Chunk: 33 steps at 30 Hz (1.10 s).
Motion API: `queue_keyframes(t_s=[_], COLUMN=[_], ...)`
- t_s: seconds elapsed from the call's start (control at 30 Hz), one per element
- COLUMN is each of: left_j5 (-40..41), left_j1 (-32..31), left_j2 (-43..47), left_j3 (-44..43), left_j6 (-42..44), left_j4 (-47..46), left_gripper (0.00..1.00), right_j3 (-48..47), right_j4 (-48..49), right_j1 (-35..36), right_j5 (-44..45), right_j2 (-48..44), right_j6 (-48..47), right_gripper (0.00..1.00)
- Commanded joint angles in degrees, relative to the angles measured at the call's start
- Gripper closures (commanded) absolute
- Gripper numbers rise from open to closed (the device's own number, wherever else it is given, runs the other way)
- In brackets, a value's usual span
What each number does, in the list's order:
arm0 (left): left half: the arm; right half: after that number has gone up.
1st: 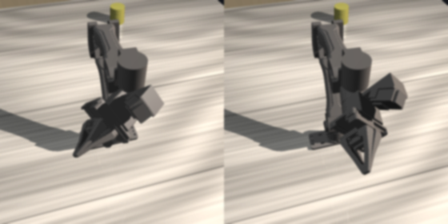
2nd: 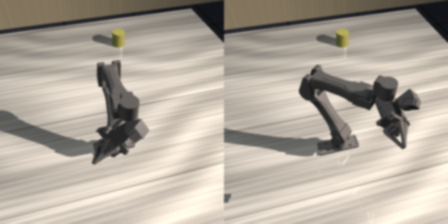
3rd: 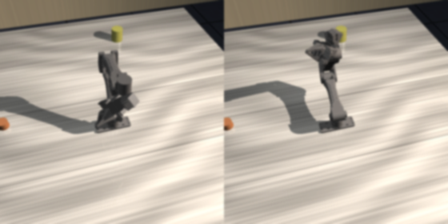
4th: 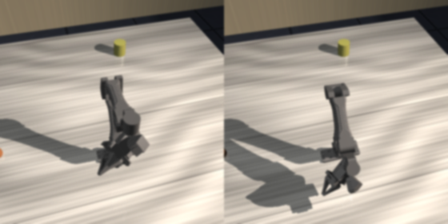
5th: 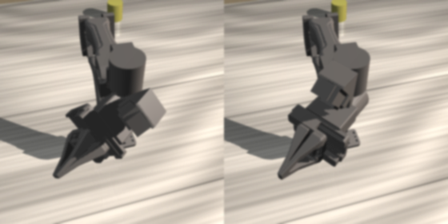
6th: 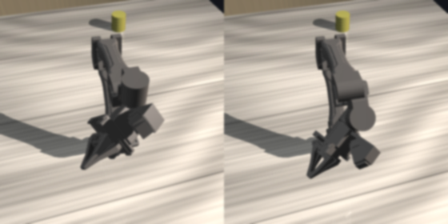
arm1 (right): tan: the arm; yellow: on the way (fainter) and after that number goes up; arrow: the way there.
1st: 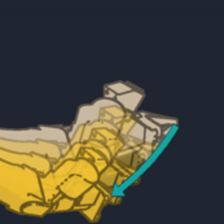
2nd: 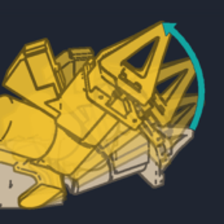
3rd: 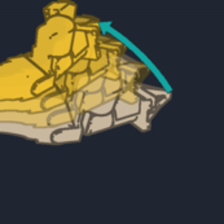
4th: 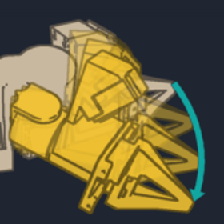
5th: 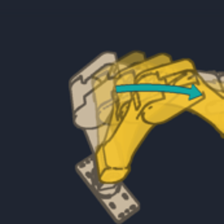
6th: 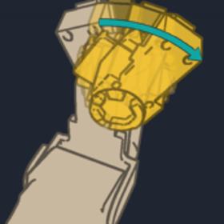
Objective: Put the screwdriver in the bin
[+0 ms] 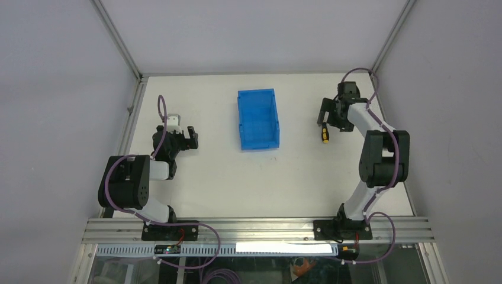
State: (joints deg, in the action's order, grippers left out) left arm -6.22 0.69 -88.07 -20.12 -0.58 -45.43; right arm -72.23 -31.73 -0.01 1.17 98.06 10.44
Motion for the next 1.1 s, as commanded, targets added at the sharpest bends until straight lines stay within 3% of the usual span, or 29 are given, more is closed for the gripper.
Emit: queue_keyframes(t_s=[0.0,0.2,0.4,0.57,0.87,1.07], left_j5=[-0.82,-0.86,-0.82,-0.88,-0.81,-0.82], left_j1=[-0.51,-0.51,-0.51,-0.51,-0.51,-0.51], left_j2=[1.72,1.69,1.68,1.72,1.72,1.72], left_j3=[-1.12,-1.07,-1.08,-1.06,-1.06,-1.06], left_j6=[-0.56,-0.56,-0.56,-0.56,-0.56,-0.56], left_j4=[-2.11,-2.07,-2.04,-2.07,-2.12,-2.12], left_gripper=[0.01,0.01,0.01,0.01,0.01,0.01], right_j3=[-2.78,-2.30,-1.85,-4.97,-12.17,-16.71], right_j4=[-4.35,-3.65,-3.08,-5.89,-17.56,-23.06], right_j1=[1.87,2.72,2.91,2.91,3.80,8.68], right_j5=[4.19,5.06,6.87,6.59,9.42,12.90], right_j2=[4.55,9.38,10.27,7.38,-1.21,-6.47], right_j6=[-0.31,0.06,0.66,0.11,3.87,5.65], right_gripper=[0.07,0.22,0.71,1.00,1.00,1.00])
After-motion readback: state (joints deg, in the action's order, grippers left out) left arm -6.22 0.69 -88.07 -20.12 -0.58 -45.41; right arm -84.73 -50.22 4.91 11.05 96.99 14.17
